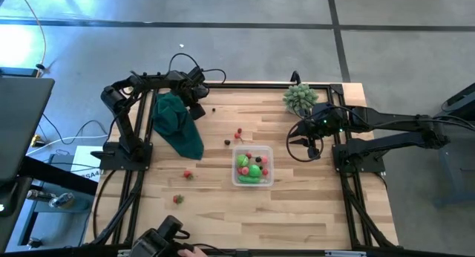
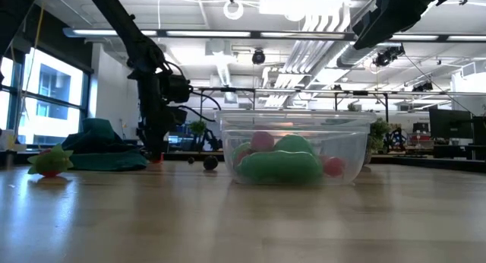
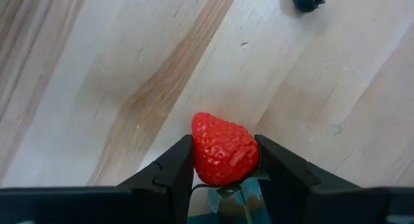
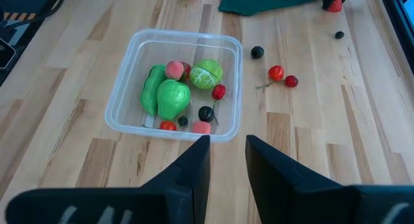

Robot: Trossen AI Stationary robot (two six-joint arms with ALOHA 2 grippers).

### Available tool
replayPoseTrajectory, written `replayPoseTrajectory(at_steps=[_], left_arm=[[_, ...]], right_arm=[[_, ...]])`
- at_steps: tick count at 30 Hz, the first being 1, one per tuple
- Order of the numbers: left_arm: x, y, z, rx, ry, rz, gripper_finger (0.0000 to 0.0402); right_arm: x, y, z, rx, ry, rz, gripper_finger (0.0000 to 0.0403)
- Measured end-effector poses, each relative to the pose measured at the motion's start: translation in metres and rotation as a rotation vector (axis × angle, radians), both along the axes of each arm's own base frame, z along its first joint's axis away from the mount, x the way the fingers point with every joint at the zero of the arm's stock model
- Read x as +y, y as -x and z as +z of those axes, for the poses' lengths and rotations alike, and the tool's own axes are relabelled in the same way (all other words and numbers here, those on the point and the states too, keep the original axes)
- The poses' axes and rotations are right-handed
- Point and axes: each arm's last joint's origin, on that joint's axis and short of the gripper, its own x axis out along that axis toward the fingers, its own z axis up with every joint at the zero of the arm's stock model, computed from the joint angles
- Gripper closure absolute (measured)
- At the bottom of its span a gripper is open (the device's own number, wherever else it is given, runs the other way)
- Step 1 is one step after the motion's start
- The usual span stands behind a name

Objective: Pick and placing Produce into tupperware
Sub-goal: Put the top red strawberry into the container

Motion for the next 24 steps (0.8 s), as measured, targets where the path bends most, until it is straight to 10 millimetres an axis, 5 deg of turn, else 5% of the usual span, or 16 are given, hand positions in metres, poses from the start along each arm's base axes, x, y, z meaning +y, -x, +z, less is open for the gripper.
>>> replayPoseTrajectory(at_steps=[9, 17, 24], left_arm=[[-0.003, 0.000, 0.020, -0.076, -0.037, -0.027, 0.0265], [-0.017, -0.003, 0.079, -0.264, -0.235, -0.082, 0.0267], [-0.051, -0.029, 0.130, -0.464, -0.480, -0.263, 0.0267]], right_arm=[[0.000, 0.000, 0.000, 0.000, 0.000, 0.000, 0.0313], [0.000, 0.000, 0.000, 0.000, 0.000, 0.000, 0.0313], [0.000, 0.000, 0.000, 0.000, 0.000, 0.000, 0.0313]])
